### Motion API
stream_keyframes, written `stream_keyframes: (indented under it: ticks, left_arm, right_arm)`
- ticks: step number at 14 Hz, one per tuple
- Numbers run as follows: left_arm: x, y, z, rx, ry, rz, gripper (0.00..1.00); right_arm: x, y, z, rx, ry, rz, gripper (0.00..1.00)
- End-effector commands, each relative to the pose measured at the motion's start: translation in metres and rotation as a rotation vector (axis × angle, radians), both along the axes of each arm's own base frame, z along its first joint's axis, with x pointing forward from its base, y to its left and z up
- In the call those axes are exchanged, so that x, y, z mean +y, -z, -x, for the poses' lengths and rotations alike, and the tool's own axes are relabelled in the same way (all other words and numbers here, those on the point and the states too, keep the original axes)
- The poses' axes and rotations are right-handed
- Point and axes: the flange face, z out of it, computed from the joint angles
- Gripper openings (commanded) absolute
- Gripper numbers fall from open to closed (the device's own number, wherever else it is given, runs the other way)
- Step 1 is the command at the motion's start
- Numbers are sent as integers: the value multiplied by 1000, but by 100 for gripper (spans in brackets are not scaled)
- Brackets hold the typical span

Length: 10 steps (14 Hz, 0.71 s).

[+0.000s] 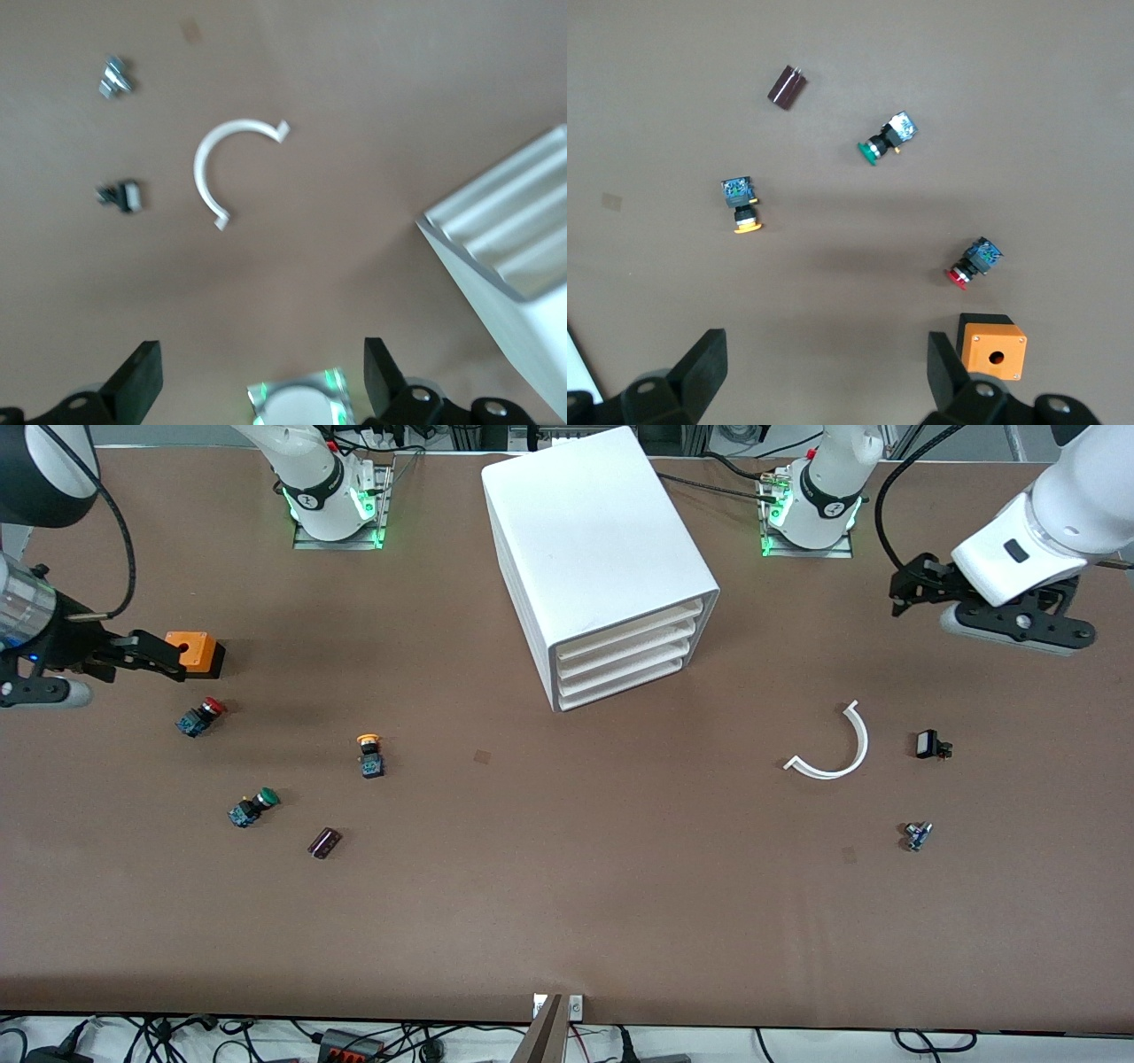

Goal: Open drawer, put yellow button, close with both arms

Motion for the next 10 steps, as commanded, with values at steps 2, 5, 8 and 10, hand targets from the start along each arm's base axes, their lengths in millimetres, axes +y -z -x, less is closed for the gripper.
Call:
stream_keyframes:
  ticks: [2,5,8,10]
  left_arm:
    - [-19,35,-5,143,55,52,100]
    - [-32,66,-20,226,98,235,100]
    - [-47,118,-45,297,67,419,100]
    - [-60,154,-59,335,26,521,100]
  right_arm:
    - [27,37,-18,9,-37,3,100]
    - [65,86,-38,11,-94,11,100]
    - [92,142,-53,19,-133,21,100]
    - [106,183,-58,52,-151,29,100]
